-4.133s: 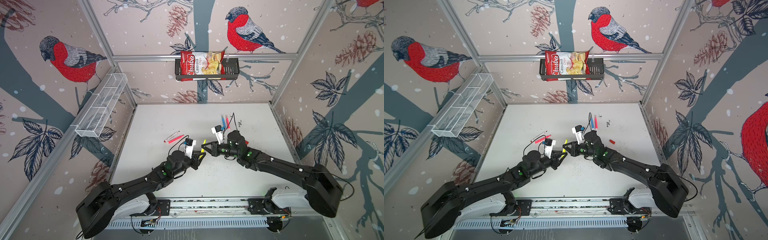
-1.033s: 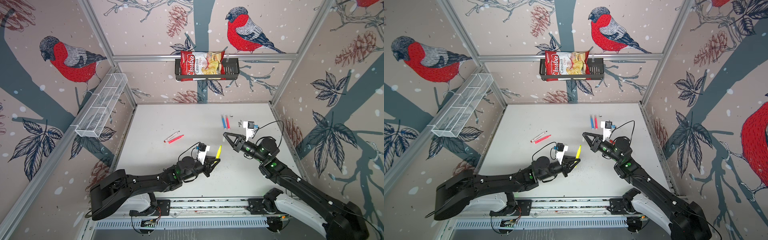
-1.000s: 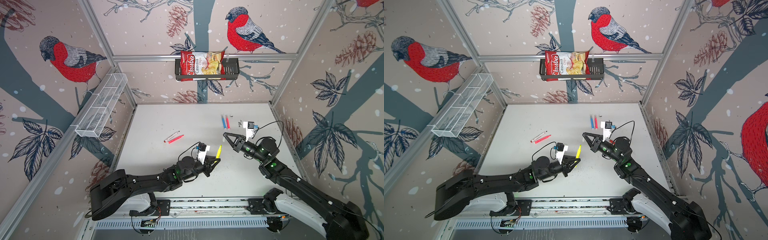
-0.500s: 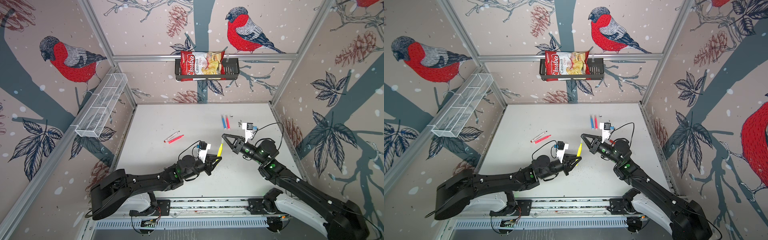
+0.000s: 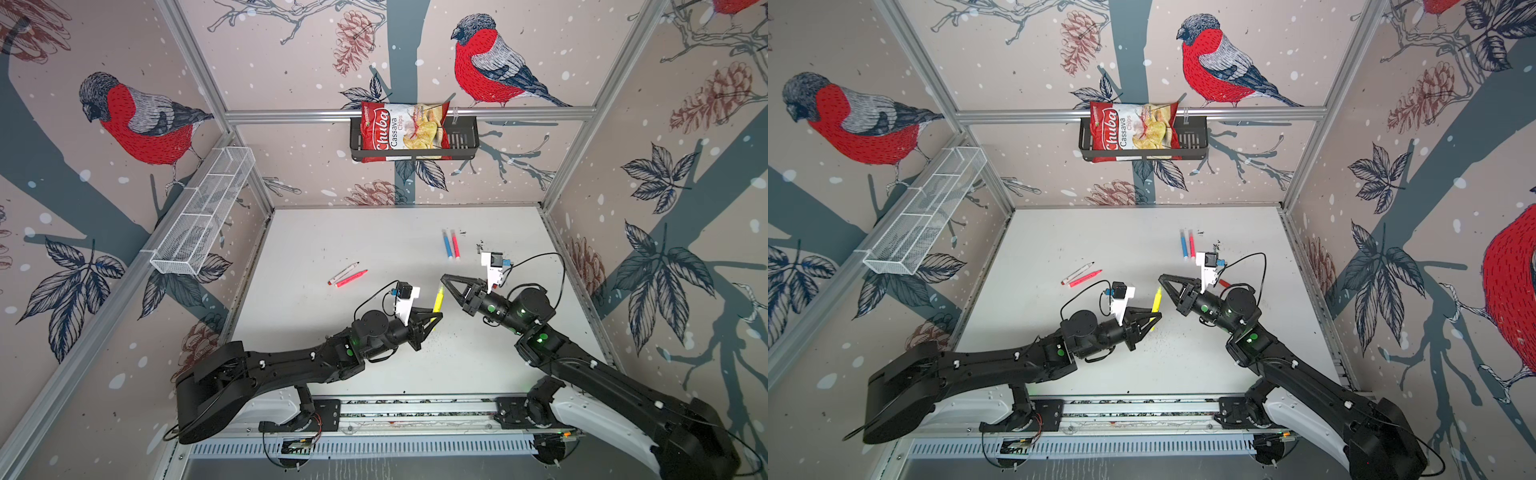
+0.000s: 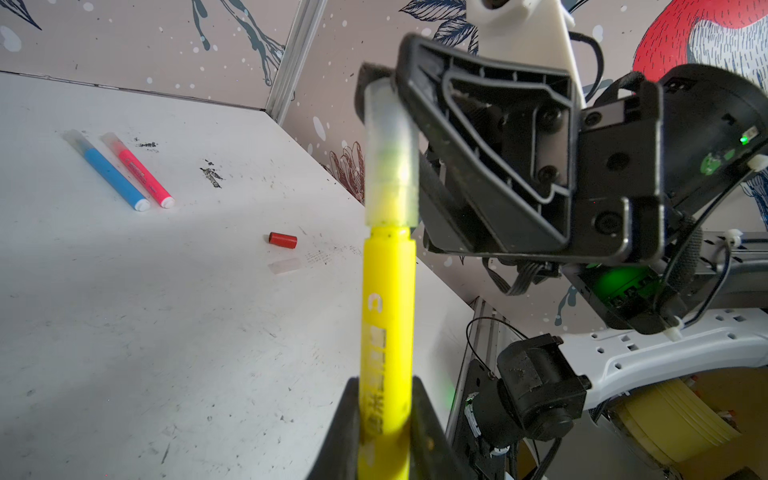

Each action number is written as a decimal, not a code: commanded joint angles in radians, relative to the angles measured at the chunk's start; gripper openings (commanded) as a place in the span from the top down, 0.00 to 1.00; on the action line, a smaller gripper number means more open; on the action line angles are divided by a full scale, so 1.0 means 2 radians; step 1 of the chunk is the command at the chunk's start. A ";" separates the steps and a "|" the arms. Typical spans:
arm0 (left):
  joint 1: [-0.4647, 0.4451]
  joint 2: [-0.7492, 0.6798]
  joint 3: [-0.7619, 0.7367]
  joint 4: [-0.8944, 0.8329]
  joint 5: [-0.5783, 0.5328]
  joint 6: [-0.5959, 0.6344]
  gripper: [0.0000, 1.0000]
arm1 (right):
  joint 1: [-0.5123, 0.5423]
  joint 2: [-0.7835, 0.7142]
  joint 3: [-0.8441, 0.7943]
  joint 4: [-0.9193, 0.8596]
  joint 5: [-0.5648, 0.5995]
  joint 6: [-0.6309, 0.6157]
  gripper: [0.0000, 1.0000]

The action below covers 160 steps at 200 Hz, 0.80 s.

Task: Insert the pens into the pen caps
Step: 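Push the translucent cap down onto the yellow highlighter tip with the right gripper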

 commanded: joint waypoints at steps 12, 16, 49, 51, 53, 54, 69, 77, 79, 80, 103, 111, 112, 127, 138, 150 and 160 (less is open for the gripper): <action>0.000 -0.006 -0.004 0.043 -0.003 0.003 0.97 | 0.023 0.001 -0.010 -0.001 -0.001 -0.014 0.90; 0.000 -0.007 -0.005 0.045 -0.003 0.003 0.96 | 0.027 0.001 -0.010 -0.001 0.001 -0.015 0.90; 0.000 -0.017 -0.010 0.054 -0.009 0.000 0.97 | 0.060 0.016 -0.024 0.002 0.020 -0.020 0.91; 0.000 -0.018 -0.010 0.055 -0.010 0.001 0.97 | 0.063 0.018 -0.026 0.001 0.021 -0.020 0.92; 0.000 -0.019 -0.011 0.055 -0.011 0.002 0.97 | 0.065 0.020 -0.027 0.002 0.021 -0.020 0.92; 0.000 -0.020 -0.011 0.055 -0.012 0.002 0.97 | 0.065 0.021 -0.027 0.002 0.022 -0.020 0.92; 0.002 -0.035 -0.017 0.056 -0.025 0.007 0.97 | 0.080 0.033 -0.039 0.003 0.030 -0.017 0.96; 0.007 -0.046 -0.023 0.059 -0.026 0.007 0.97 | 0.090 0.038 -0.047 0.005 0.037 -0.015 0.98; 0.008 -0.049 -0.024 0.058 -0.027 0.006 0.97 | 0.093 0.040 -0.049 0.007 0.039 -0.014 0.98; 0.009 -0.050 -0.025 0.058 -0.027 0.006 0.97 | 0.094 0.040 -0.051 0.009 0.040 -0.014 0.98; 0.041 -0.084 -0.034 0.049 -0.009 -0.006 0.97 | 0.130 0.063 -0.077 0.038 0.057 -0.001 1.00; 0.050 -0.094 -0.036 0.045 -0.004 -0.007 0.97 | 0.144 0.076 -0.082 0.046 0.061 0.002 1.00; 0.052 -0.095 -0.035 0.044 -0.004 -0.007 0.97 | 0.145 0.077 -0.083 0.046 0.062 0.002 1.00; 0.063 -0.113 -0.035 0.030 -0.004 -0.003 0.98 | 0.171 0.102 -0.086 0.053 0.070 0.005 1.00; 0.070 -0.126 -0.035 0.022 -0.006 0.000 0.98 | 0.188 0.119 -0.086 0.058 0.078 0.009 1.00; 0.075 -0.137 -0.034 0.014 -0.007 0.003 0.98 | 0.200 0.134 -0.086 0.070 0.079 0.014 1.00; 0.077 -0.144 -0.033 0.008 -0.010 0.007 0.98 | 0.205 0.143 -0.084 0.081 0.079 0.018 1.00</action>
